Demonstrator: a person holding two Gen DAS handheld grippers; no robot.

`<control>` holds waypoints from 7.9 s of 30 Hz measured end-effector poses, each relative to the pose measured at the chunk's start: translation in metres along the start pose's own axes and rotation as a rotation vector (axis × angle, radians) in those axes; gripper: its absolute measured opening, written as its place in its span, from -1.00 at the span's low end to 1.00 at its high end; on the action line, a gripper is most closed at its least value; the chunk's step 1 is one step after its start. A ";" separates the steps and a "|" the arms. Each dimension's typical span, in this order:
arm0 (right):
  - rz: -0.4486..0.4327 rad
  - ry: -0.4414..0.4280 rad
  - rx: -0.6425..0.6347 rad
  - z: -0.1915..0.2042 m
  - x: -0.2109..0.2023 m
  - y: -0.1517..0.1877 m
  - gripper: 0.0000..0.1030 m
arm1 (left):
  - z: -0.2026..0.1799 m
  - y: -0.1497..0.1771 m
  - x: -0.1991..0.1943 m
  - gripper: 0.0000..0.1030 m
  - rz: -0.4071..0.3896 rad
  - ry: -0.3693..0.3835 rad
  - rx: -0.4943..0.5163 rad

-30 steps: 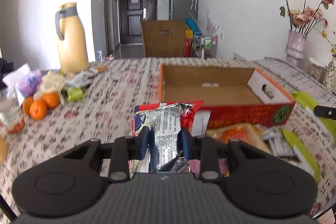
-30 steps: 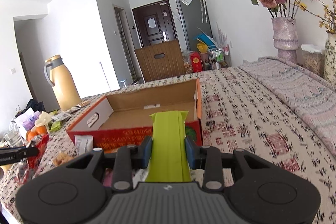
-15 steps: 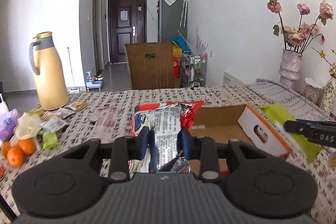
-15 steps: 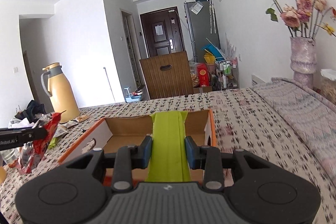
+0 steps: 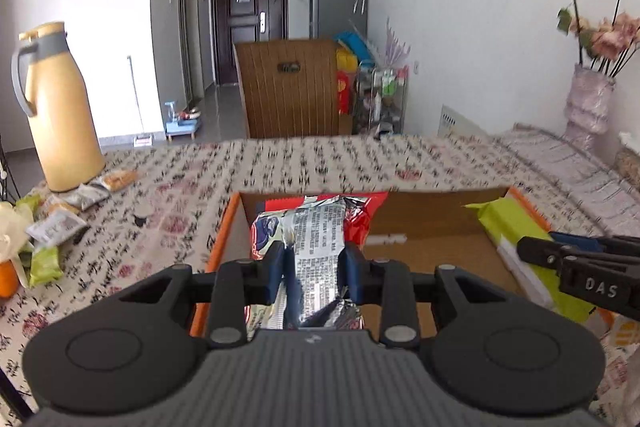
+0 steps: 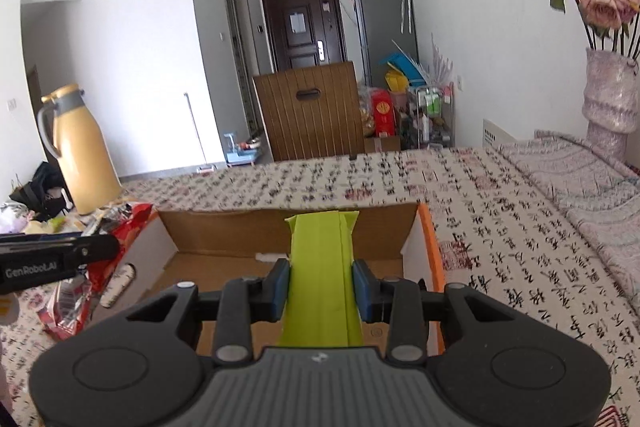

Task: Organize snacks
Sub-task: 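Carry both packets over the cardboard box and release them inside, then move both open grippers back to the snack pile, then grasp another lime-green bar with the right gripper while the left grasps the orange stick-snack bag, then lift both packets over the box and release them inside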

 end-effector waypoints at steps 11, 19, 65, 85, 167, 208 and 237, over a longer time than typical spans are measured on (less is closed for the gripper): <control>0.060 -0.007 -0.017 -0.005 0.016 0.020 -0.35 | 0.001 0.019 0.017 -0.19 0.043 0.030 0.008; 0.027 0.004 -0.016 -0.004 0.006 0.022 0.60 | 0.004 0.015 0.003 0.94 -0.029 0.007 -0.007; -0.051 0.036 -0.005 0.005 -0.128 0.054 1.00 | 0.005 0.049 -0.131 1.00 -0.104 -0.025 -0.054; 0.093 0.076 0.016 -0.010 -0.141 0.119 1.00 | 0.014 0.118 -0.142 1.00 0.039 -0.002 -0.084; 0.045 -0.034 0.107 -0.023 -0.161 0.121 -0.37 | -0.043 0.104 -0.131 -0.11 0.107 0.159 -0.018; -0.054 -0.048 0.060 -0.007 -0.011 -0.006 -0.37 | -0.048 0.001 -0.002 -0.19 0.039 0.103 0.006; -0.058 0.015 0.096 -0.021 -0.010 0.008 1.00 | -0.029 0.010 0.011 1.00 0.039 0.025 -0.060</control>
Point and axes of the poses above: each gripper's, at about its wrist camera, not at the fingertips, and x roughly the way its jaws point, z to its left, y to its underside, the point moved 4 cm from there along x, roughly the way its jaws point, and after that the axes turned 3 degrees about x, right-handed, at the moved point
